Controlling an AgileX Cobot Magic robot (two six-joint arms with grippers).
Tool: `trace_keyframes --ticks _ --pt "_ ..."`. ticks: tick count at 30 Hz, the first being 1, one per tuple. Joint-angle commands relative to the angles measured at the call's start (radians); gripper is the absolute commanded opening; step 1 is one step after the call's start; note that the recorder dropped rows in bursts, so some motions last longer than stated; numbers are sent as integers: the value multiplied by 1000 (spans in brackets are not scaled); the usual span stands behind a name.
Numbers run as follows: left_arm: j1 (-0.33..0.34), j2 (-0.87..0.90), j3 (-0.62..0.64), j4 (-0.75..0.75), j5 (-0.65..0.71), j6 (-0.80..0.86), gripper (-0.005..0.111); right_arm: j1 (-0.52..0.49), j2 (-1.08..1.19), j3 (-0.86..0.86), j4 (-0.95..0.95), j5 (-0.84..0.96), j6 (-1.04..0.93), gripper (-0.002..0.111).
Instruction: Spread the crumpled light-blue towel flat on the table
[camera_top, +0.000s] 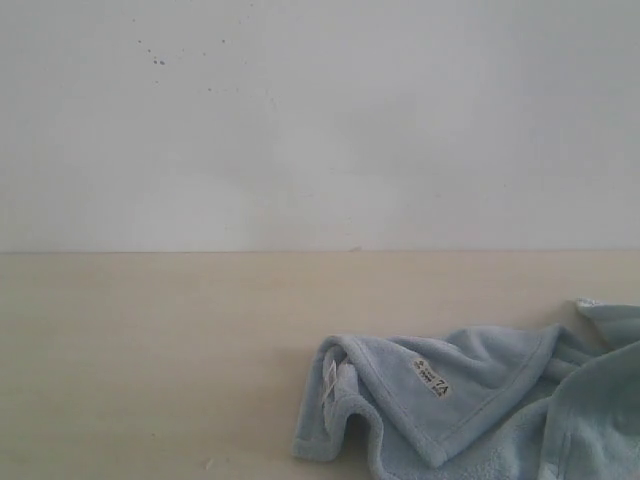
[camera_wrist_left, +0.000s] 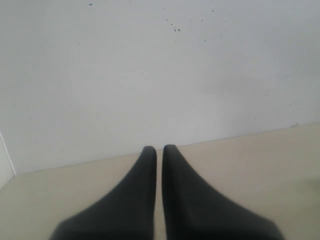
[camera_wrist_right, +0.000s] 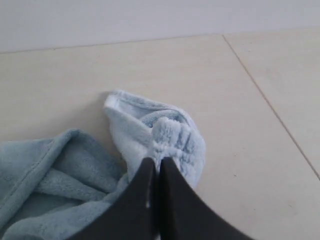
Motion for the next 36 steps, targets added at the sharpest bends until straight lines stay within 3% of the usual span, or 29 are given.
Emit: trace_keyframes --ticks 1,4,9,14,28,32,36 --pt "1 -2 4 -9 8 1 4 -8 -130 30 41 95 4 0" --pt "-7 -2 4 -9 8 1 4 -8 -214 32 78 113 -29 0" --pt "-76 -2 4 -9 8 1 4 -1 -290 36 208 169 -142 0" --pt "-78 -2 4 -9 8 1 4 33 -292 36 367 201 -274 0" --pt "-78 -2 4 -9 -25 -8 4 32 -292 36 428 197 -341 0" --pt "-78 -2 4 -45 -120 -266 4 32 -292 36 428 182 -341 0" --pt "-78 -2 4 -43 -96 -804 4 32 -292 36 428 178 -341 0"
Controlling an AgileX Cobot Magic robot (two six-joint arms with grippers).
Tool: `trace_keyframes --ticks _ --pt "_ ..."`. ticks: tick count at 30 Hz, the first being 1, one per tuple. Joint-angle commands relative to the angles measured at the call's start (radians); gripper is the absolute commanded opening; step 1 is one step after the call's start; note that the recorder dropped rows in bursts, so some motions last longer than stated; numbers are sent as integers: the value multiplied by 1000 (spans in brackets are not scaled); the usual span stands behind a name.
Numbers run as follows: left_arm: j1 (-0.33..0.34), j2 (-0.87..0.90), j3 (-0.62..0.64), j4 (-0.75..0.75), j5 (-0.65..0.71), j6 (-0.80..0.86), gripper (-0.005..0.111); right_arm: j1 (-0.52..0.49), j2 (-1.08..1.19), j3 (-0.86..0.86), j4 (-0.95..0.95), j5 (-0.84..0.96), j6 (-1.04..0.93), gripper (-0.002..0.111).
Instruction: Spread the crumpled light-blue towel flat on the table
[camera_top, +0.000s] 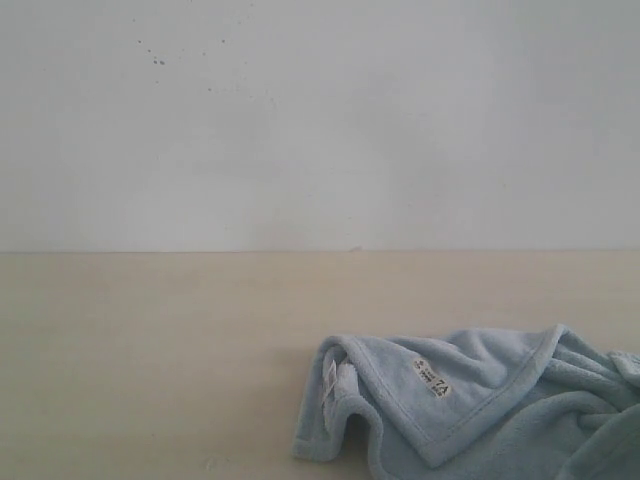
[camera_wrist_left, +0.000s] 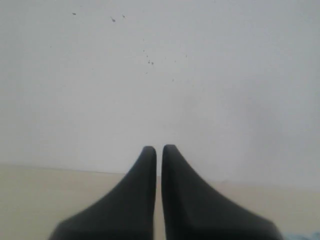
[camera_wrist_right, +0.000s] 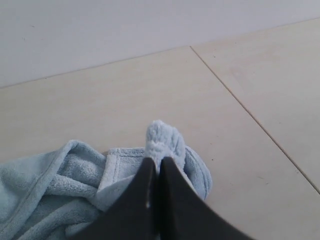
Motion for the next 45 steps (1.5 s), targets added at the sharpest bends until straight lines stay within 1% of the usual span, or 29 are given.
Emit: trace_keyframes --ticks 1,2,3,5,8,12,14,15,17,19,20,22,24,26,30,32,35,37,39,42,43,45 --pt "-5 -2 4 -12 38 -549 4 2 -4 4 -2 -12 -13 0" --pt "-5 -2 4 2 73 -615 4 2 -4 4 -2 -12 -13 0" --pt "-7 -2 4 9 102 -643 4 2 -4 4 -2 -12 -13 0" --pt "-15 -2 4 12 140 -645 4 2 -4 4 -2 -18 -13 0" --pt "-40 -2 4 -12 138 -645 4 2 -4 4 -2 -48 -13 0" --pt "-112 -2 4 -14 100 -645 4 2 -4 4 -2 -86 -13 0" --pt "-155 39 4 10 63 -645 4 2 -4 4 -2 -96 -13 0" --pt "-183 72 4 42 32 -645 4 2 -4 4 -2 -98 -13 0" --pt "-217 145 4 148 -51 -645 4 2 -4 4 -7 -98 -13 0" --pt "-245 249 4 281 -170 -645 4 2 -4 4 -14 -100 -13 0" --pt "-248 298 4 317 -204 -645 4 2 -4 4 -14 -100 -13 0" --pt "-250 432 2 338 -257 -640 4 2 -4 4 -14 -100 -13 0" --pt "-250 577 -28 347 -293 -615 4 2 -4 4 -14 -105 -13 0" --pt "-250 714 -71 387 -342 -587 4 2 -4 4 -14 -109 -13 0" --pt "-250 1023 -196 432 -477 -569 4 2 -4 4 -14 -111 -13 0" --pt "-250 1190 -276 445 -548 -530 4 2 -4 4 -14 -119 -13 0" --pt "-250 1420 -402 474 -597 -510 5 2 -4 4 -14 -124 -13 0" --pt "-250 1541 -480 547 -593 -521 11 2 -4 4 -14 -118 -15 0" --pt "-250 1649 -550 611 -590 -566 22 2 -4 4 -14 -119 -36 0" --pt "-250 1785 -651 689 -580 -683 43 2 -4 4 -14 -119 -41 0" --pt "-250 1833 -683 722 -563 -733 48 2 -4 4 -14 -119 -41 0" --pt "-250 1892 -745 807 -520 -833 51 2 -4 4 -14 -121 -40 0"
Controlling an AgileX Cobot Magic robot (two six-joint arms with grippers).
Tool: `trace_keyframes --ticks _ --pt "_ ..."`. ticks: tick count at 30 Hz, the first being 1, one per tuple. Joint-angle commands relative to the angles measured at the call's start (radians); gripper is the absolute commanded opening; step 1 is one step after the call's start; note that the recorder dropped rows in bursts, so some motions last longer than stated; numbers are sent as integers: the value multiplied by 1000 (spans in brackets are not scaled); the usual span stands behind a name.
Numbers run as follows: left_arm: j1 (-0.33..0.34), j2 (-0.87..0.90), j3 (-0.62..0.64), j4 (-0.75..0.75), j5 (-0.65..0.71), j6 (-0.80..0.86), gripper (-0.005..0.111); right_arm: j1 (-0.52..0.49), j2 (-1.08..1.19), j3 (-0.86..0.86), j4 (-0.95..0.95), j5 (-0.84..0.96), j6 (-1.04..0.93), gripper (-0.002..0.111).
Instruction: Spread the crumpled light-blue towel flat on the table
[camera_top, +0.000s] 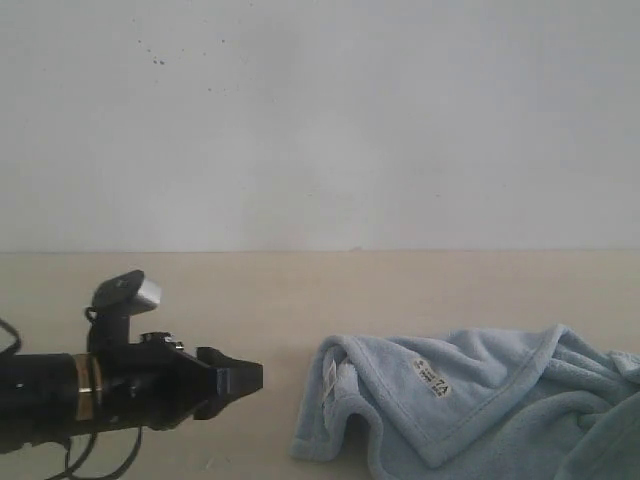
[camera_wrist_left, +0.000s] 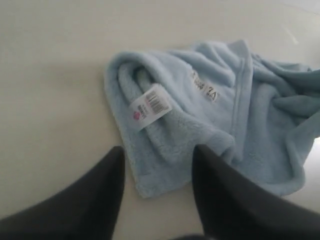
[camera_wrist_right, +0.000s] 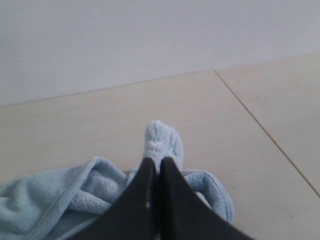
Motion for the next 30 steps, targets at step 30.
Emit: trace_keyframes --ticks 30 --pt "-151 272 -423 918 268 -901 50 2 -3 4 -10 -7 -12 0"
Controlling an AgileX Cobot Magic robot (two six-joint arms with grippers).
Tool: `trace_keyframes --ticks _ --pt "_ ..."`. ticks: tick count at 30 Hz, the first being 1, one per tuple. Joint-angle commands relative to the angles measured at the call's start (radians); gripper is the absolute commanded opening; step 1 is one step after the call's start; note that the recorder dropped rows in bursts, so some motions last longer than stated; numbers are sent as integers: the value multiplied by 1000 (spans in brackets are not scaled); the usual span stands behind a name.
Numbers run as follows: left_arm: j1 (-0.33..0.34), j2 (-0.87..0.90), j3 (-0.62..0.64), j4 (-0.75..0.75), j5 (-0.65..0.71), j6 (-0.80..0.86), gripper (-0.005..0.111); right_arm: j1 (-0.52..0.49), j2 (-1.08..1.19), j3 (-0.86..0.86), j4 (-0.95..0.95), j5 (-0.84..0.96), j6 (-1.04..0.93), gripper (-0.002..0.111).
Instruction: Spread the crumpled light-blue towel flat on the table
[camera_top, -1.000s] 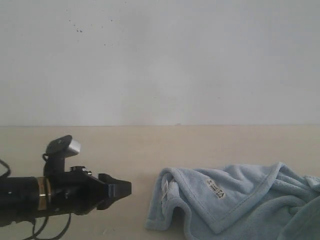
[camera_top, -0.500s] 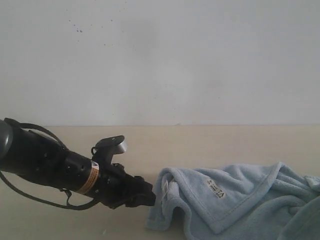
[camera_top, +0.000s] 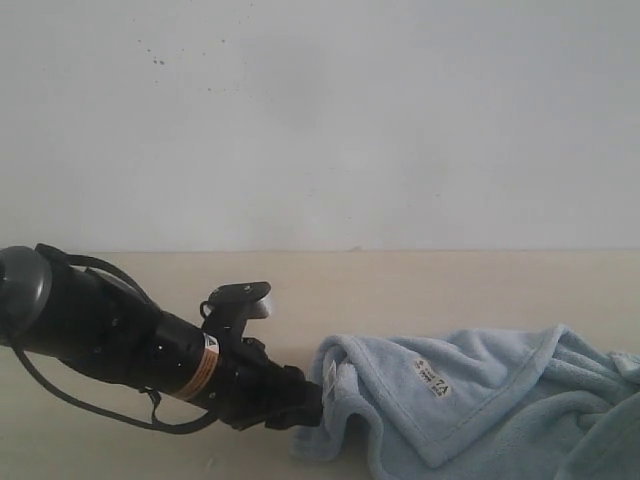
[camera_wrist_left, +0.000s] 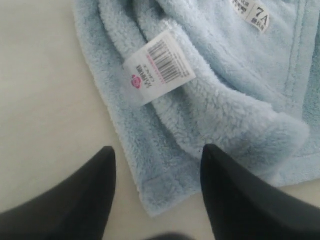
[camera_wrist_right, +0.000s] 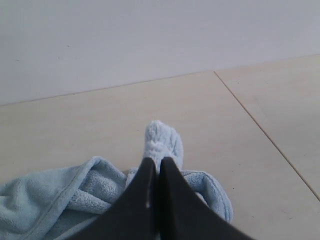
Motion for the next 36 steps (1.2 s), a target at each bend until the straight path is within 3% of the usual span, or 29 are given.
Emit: trace_keyframes --ticks 1,13,15,21,30,36 --pt "-19 39 -4 9 11 -16 50 2 -3 4 -8 -7 -6 0" --pt "-40 112 -4 9 34 -40 47 2 -3 4 -8 -7 -6 0" --pt "-40 114 -4 9 18 -40 41 2 -3 4 -8 -7 -6 0" --pt "-40 117 -4 9 -19 -70 5 2 -3 4 -6 -4 -4 0" --pt "-21 52 -4 9 -67 -73 4 2 -3 4 -6 23 1 0" --pt "55 -95 55 9 -47 -18 4 2 -3 4 -6 38 1 0"
